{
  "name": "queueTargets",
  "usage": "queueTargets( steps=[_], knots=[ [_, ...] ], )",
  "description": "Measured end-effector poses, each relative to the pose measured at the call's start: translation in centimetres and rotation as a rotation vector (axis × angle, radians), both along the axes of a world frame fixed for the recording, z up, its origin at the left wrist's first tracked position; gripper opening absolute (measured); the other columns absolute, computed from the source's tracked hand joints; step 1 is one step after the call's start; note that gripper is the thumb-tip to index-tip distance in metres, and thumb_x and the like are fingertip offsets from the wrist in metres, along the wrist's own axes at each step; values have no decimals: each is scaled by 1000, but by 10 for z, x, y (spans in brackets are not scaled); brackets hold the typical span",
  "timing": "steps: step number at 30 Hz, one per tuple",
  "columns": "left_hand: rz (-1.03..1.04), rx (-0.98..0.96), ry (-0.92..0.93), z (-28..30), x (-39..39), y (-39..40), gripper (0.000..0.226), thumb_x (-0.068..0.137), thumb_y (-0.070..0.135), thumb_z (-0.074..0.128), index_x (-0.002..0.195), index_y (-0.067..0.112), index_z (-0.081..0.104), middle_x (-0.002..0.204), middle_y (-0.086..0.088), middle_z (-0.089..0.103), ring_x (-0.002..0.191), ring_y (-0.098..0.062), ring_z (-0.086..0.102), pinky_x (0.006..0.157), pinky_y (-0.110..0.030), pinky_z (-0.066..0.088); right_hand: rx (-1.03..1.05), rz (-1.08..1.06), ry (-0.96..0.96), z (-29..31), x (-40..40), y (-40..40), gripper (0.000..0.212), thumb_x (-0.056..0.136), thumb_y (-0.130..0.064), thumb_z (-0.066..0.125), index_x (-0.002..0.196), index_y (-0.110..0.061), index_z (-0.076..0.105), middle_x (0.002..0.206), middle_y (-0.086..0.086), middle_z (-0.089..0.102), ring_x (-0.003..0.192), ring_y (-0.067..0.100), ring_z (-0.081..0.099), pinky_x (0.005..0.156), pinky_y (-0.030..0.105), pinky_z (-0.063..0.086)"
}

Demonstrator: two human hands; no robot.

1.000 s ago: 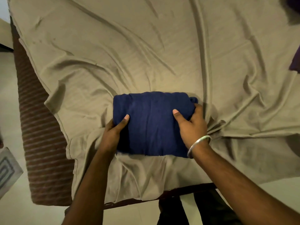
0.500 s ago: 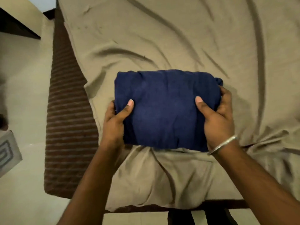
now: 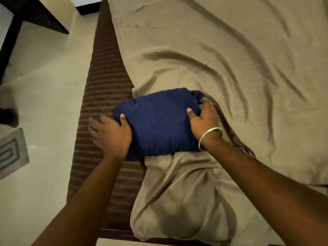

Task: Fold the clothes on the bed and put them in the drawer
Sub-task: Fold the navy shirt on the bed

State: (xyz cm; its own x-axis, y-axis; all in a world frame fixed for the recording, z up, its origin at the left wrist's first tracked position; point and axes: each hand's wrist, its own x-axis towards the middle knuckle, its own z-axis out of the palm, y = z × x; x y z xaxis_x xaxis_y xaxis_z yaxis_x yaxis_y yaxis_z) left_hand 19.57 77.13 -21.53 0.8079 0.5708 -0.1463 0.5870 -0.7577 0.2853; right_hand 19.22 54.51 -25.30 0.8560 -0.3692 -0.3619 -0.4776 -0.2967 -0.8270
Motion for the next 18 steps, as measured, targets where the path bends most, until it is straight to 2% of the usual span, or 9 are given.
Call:
queueTargets(
  steps=[1, 2, 3, 5, 7, 9, 12, 15, 18],
  knots=[
    [-159, 71, -147, 7, -1, -6, 69, 100, 53, 40, 152, 10, 26, 162, -16, 18, 149, -34, 18, 119, -50, 17, -165, -35, -106, 1, -1, -2, 47, 92, -37, 58, 132, -13, 50, 124, 10, 59, 113, 29, 57, 94, 35, 44],
    [-314, 63, -257, 12, 0, -10, 66, 101, 53, 39, 154, 18, 24, 164, -8, 14, 152, -27, 11, 120, -47, 8, -290, -74, -225, 6, -2, -2, 54, 91, -42, 57, 134, -11, 49, 130, 13, 54, 119, 31, 52, 97, 37, 41],
    [-450, 29, -291, 12, 5, -13, 62, 101, 55, 36, 155, 26, 23, 165, -1, 14, 153, -22, 6, 119, -45, 3, -338, -82, -310, 11, -1, -2, 63, 90, -48, 55, 140, -11, 45, 139, 15, 47, 127, 31, 46, 103, 38, 38],
    [-571, -16, -178, 0, 14, -14, 60, 100, 61, 30, 154, 37, 20, 165, 7, 13, 153, -18, 0, 119, -49, -3, -314, 85, -331, 12, 2, 1, 79, 88, -60, 50, 150, -16, 32, 156, 15, 27, 143, 29, 29, 114, 38, 27],
    [-570, -44, -8, -17, 21, -10, 62, 98, 67, 24, 154, 43, 16, 166, 9, 10, 153, -19, -4, 119, -55, -7, -295, 322, -195, 0, 6, 4, 90, 86, -70, 47, 156, -22, 17, 164, 11, 9, 150, 26, 14, 121, 40, 16],
    [-536, -144, 65, -32, 23, -4, 62, 97, 68, 23, 154, 46, 15, 166, 10, 7, 153, -20, -4, 119, -60, -6, -346, 497, -60, -15, 5, 3, 94, 87, -74, 43, 157, -25, 5, 165, 6, -1, 152, 20, 3, 123, 44, 7],
    [-511, -261, 90, -39, 28, 1, 59, 98, 66, 26, 153, 48, 16, 166, 10, 5, 153, -19, -5, 118, -64, -3, -374, 602, -61, -23, 0, -7, 104, 75, -85, 29, 157, -29, -4, 166, 2, -6, 152, 13, -6, 123, 45, 3],
    [-524, -181, 104, -29, 28, -2, 61, 98, 65, 28, 154, 44, 17, 166, 7, 6, 153, -21, -4, 117, -63, -5, -226, 679, -139, -12, -6, -23, 128, 56, -92, 48, 155, -36, -9, 166, 2, 0, 152, 17, -2, 121, 48, 10],
    [-589, -85, -9, -18, 11, -8, 65, 100, 60, 33, 156, 30, 20, 166, 4, 12, 153, -18, -1, 119, -59, -3, -311, 842, -162, -14, -18, -35, 146, 41, -90, 66, 150, -45, -20, 165, 7, -3, 152, 29, 5, 121, 48, 18]
  ],
)
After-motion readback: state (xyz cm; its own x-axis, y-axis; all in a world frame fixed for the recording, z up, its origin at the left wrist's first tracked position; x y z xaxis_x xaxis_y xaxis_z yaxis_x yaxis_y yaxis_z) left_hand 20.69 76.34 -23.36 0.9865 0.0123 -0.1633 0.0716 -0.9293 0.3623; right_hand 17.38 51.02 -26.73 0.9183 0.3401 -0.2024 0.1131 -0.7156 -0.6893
